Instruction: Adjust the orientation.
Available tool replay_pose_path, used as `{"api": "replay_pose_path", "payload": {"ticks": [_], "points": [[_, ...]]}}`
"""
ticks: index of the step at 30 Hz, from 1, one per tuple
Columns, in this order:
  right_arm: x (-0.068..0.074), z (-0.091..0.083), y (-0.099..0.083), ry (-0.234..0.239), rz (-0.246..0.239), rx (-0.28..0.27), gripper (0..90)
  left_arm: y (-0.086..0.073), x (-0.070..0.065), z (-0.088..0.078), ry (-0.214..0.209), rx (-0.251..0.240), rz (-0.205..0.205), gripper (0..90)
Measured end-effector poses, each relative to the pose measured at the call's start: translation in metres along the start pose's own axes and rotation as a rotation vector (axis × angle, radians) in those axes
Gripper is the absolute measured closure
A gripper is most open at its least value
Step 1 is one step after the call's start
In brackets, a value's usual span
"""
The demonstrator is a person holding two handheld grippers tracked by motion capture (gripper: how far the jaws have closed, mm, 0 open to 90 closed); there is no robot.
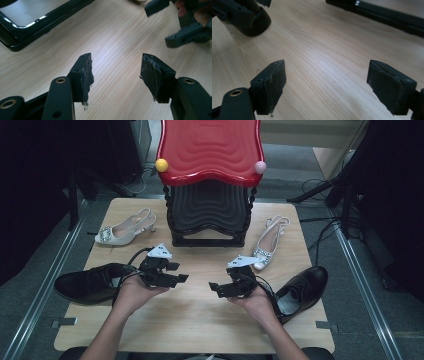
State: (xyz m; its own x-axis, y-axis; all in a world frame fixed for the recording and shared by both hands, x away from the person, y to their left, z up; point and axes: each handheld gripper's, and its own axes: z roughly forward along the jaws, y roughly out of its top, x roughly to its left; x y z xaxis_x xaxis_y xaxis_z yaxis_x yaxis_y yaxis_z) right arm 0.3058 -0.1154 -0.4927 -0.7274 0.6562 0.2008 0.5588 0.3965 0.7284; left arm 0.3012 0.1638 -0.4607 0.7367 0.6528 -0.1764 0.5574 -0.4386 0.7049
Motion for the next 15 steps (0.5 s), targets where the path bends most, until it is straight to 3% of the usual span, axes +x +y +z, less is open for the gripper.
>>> {"api": "replay_pose_path", "payload": {"ticks": [3,5,8,11,13,14,15], "points": [[0.002,0.001,-0.001,0.014,-0.024,0.006,12.7,-0.003,0.004,0.002,0.0,0.049,-0.001,42.5],[0.002,0.001,-0.002,0.015,-0.028,0.006,12.8,-0.003,0.005,0.001,0.012,0.051,0.002,42.6],[0.008,-0.002,-0.004,-0.022,-0.098,0.008,18.7,-0.004,0.005,-0.003,-0.011,0.034,-0.006,41.2],[0.01,-0.005,-0.005,-0.047,-0.135,0.001,23.2,-0.004,0.004,-0.004,-0.004,0.04,-0.002,40.1],[0.011,-0.007,-0.005,-0.052,-0.141,-0.012,27.2,-0.005,0.004,-0.007,-0.008,0.051,-0.009,39.7],[0.011,-0.01,-0.004,-0.045,-0.138,-0.03,32.6,-0.004,0.005,-0.01,-0.014,0.059,-0.034,40.2],[0.011,-0.01,-0.004,-0.045,-0.138,-0.03,32.6,-0.004,0.006,-0.011,-0.018,0.057,-0.044,40.2]]}}
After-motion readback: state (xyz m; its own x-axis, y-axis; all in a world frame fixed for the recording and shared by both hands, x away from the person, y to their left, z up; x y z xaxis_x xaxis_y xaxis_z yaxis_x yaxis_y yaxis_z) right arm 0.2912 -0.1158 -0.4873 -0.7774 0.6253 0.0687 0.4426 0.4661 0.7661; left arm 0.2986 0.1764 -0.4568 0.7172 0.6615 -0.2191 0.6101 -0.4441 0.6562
